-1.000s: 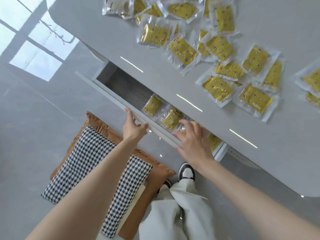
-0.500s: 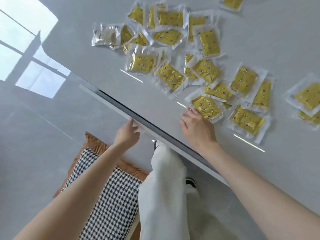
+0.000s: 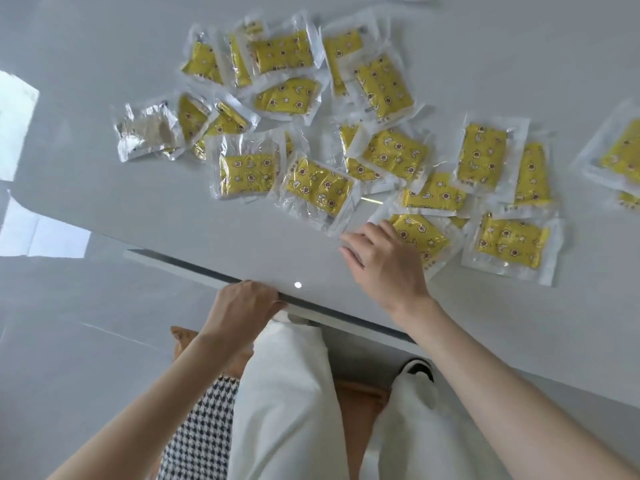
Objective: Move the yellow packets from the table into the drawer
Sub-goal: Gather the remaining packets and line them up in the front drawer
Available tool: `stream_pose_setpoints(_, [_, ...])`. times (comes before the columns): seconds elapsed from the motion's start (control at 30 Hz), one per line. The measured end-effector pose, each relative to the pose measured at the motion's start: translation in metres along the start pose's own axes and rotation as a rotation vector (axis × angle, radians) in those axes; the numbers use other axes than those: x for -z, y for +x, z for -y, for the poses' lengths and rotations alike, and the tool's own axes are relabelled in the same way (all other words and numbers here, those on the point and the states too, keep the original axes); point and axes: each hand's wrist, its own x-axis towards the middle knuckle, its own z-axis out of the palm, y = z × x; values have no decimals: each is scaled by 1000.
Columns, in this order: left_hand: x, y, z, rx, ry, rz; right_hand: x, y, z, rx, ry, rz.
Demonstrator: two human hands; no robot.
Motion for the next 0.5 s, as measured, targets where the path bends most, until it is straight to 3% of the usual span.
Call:
stream_pose_setpoints(0.17, [-6, 12, 31, -255, -28, -115, -34, 19, 25, 135, 39, -130])
stream_pose_setpoints(0.37, [8, 34, 37, -510, 15, -45, -54, 44, 30, 291, -51, -295])
stream_pose_setpoints(0.5, [11, 38, 43, -573, 65, -26, -62, 57, 29, 340, -69, -359])
